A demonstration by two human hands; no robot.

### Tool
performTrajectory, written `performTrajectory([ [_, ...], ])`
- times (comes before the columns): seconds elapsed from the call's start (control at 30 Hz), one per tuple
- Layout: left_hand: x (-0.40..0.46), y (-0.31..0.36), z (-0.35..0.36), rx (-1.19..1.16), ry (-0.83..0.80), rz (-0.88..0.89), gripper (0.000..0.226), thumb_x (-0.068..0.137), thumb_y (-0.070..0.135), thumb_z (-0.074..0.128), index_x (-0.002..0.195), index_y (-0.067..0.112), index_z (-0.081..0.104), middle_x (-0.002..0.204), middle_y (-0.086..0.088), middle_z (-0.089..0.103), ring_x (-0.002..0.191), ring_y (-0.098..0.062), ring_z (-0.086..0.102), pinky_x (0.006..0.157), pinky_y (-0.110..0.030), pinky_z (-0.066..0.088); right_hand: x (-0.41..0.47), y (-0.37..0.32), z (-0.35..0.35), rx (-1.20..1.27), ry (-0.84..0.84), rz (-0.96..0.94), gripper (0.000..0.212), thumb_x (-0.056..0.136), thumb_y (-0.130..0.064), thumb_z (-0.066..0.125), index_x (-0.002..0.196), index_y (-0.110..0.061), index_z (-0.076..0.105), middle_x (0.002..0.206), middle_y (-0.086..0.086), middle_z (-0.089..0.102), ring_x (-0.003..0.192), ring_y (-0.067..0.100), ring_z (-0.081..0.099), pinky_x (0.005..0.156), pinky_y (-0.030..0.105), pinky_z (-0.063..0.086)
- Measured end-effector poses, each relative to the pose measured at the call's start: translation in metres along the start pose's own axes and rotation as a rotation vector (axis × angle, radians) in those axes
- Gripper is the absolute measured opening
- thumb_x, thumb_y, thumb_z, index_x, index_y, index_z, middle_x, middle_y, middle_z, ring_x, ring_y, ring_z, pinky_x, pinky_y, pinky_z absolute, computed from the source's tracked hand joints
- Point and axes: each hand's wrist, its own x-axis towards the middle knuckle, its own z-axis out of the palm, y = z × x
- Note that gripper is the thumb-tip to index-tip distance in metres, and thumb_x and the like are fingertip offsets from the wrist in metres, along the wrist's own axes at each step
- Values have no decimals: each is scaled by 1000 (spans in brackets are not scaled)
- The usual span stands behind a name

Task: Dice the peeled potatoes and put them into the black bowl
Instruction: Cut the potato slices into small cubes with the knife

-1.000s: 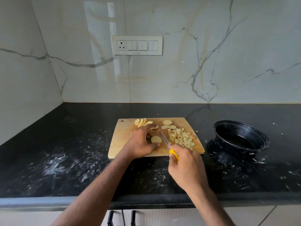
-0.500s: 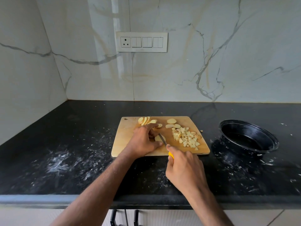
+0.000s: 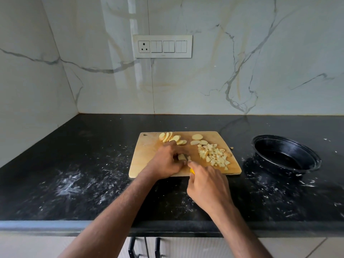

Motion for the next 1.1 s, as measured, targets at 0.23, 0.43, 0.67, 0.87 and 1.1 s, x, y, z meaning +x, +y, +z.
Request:
performTrajectory([
  [0.23,-1,1,-1,-9,-11,-22,33,83,22,76,116,24,75,95,1,58,88,-12,54,78,-23,40,-26,8,-12,8,-11,3,45,99,-36,49,144,-36,46,101,-5,70,92,16,66,77,32,52],
  [0.43,-1,2,-2,-63,3,-81,44,80,23,78,123,23,71,105,3,64,92,-9,59,81,-21,50,-38,20,-17,102,74,113,45,89,-38,57,134,-35,58,101,-9,74,86,15,68,76,37,60],
  [0.67,-5,4,-6,-168,44,-218,66,70,24,83,132,21,63,89,11,67,83,-4,64,81,-15,53,-16,3,-9,100,83,68,45,95,-35,56,140,-35,54,110,-11,72,96,11,66,81,27,56],
  [0.87,-5,6,-9,-156,71,-250,66,68,26,88,129,19,64,91,9,71,84,-3,66,79,-17,55,-13,1,-4,84,43,69,46,100,-38,51,145,-39,47,104,-5,69,93,12,62,74,22,48],
  [1.1,-6,7,-9,-151,88,-254,63,68,24,90,125,15,67,86,10,71,81,-3,66,79,-24,58,-11,4,-4,97,7,57,45,100,-37,51,145,-37,48,107,-7,69,86,8,55,74,19,45],
])
